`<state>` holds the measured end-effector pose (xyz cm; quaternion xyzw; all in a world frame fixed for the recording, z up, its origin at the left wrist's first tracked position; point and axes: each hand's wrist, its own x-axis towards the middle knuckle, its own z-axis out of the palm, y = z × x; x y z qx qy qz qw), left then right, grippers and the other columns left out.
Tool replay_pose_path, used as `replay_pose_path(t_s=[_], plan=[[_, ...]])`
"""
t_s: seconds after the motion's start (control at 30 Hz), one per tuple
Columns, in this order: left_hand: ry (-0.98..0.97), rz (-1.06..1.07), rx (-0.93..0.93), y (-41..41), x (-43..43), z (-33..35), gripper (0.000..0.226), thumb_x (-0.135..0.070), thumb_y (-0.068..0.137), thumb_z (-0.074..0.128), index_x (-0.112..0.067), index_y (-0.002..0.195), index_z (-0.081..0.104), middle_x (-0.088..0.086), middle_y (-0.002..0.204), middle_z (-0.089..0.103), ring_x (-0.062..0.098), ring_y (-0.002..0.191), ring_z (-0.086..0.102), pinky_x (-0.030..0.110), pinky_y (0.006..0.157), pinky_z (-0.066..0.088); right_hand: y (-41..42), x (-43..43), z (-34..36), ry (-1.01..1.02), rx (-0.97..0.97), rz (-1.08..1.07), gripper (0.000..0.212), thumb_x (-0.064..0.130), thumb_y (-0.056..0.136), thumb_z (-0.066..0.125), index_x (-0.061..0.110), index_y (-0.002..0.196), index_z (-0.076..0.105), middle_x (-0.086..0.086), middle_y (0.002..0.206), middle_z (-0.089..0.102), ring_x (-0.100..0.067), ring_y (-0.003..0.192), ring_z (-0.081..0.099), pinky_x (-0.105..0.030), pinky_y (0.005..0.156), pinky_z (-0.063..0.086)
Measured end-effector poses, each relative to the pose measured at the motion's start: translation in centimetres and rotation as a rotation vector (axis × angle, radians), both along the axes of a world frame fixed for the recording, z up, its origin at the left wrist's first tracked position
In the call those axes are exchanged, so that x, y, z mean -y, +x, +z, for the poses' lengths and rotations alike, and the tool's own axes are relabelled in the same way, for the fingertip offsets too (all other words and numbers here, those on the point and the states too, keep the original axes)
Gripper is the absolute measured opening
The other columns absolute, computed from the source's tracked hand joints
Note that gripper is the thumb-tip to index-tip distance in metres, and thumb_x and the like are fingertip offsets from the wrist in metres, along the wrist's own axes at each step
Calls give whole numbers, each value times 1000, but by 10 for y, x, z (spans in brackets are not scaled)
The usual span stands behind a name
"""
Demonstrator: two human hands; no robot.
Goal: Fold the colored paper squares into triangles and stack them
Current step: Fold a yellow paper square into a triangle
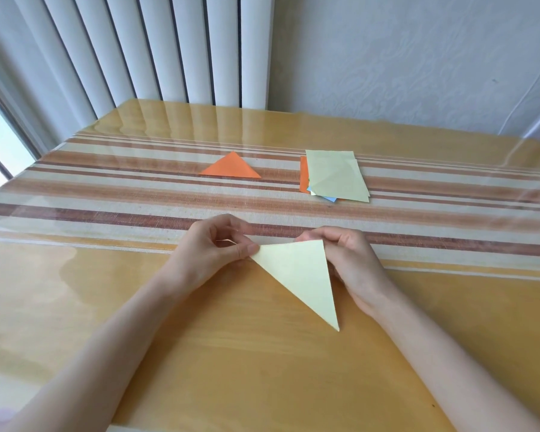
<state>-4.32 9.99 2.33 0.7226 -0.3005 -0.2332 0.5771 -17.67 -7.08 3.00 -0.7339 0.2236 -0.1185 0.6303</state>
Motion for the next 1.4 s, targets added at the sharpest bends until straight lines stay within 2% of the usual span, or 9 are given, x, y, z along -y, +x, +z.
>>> replay_pose_path(t_s=[0.07, 0.13, 0.2, 0.3, 0.4, 0.7, 0.93, 1.2, 1.4], plan=[[2, 21, 0, -1, 0, 1, 34, -6, 77, 75, -14, 106, 60, 1, 69, 68, 16, 60, 62, 42, 70, 51, -1, 4, 1, 147, 4, 14, 49, 51, 90, 46, 11, 89, 73, -6, 81, 73, -14, 73, 66, -25, 66, 47], [7, 31, -2, -2, 1, 0, 34, -7, 75, 76, -13, 104, 59, 1, 66, 67, 15, 58, 61, 47, 71, 50, -1, 6, 4, 161, -3, 22, 59, 62, 80, 45, 11, 91, 72, -5, 85, 74, -14, 77, 67, -25, 70, 50], [14, 26, -26, -3, 2, 0, 28, -8, 74, 76, -11, 99, 62, 0, 66, 68, 14, 59, 63, 48, 72, 52, -1, 6, 1, 23, -5, 32, 38, 47, 82, 62, 11, 89, 72, -1, 81, 73, -10, 79, 65, -24, 76, 47], [-13, -6, -142, 0, 0, 1, 30, -13, 69, 73, -10, 98, 64, 2, 69, 70, 12, 66, 67, 28, 68, 58, -1, 6, -5, -96, 16, -9, 2, 13, 85, 70, 12, 84, 72, -3, 79, 73, -5, 75, 64, -18, 77, 46], [-10, -45, -210, 3, -2, 1, 23, -4, 78, 69, -7, 100, 66, 6, 71, 71, 12, 70, 70, 18, 66, 56, 0, 7, -6, -87, 55, -34, 4, 10, 85, 70, 12, 83, 72, -2, 78, 73, -4, 74, 64, -12, 73, 47], [-66, 14, -271, 5, -5, -1, 10, -9, 91, 57, -7, 93, 66, 7, 81, 74, 13, 76, 72, 19, 62, 56, 0, 11, -7, -69, 88, -90, 7, 9, 85, 70, 14, 82, 73, 4, 75, 73, -3, 75, 65, -10, 73, 47], [-19, -115, -77, -1, -6, 2, 29, -15, 73, 70, -8, 100, 65, 8, 75, 73, 13, 72, 68, 21, 65, 54, -2, 11, -5, -76, 91, -87, 6, 11, 85, 70, 16, 82, 73, 2, 79, 74, -5, 78, 66, -12, 75, 48], [-74, -45, -78, -1, -5, 0, 13, 1, 80, 68, -12, 82, 69, 7, 75, 74, 11, 70, 70, 17, 61, 53, -3, 8, -2, -66, 121, -92, 6, 11, 84, 70, 16, 81, 72, 4, 77, 73, -3, 76, 65, -11, 73, 47], [-60, -87, -103, -2, -3, 1, 10, 0, 84, 65, -7, 91, 66, 6, 79, 74, 11, 73, 70, 20, 63, 54, -4, 6, 0, -71, 120, -45, 9, 13, 84, 71, 19, 90, 69, 3, 81, 74, -8, 79, 66, -18, 73, 48]])
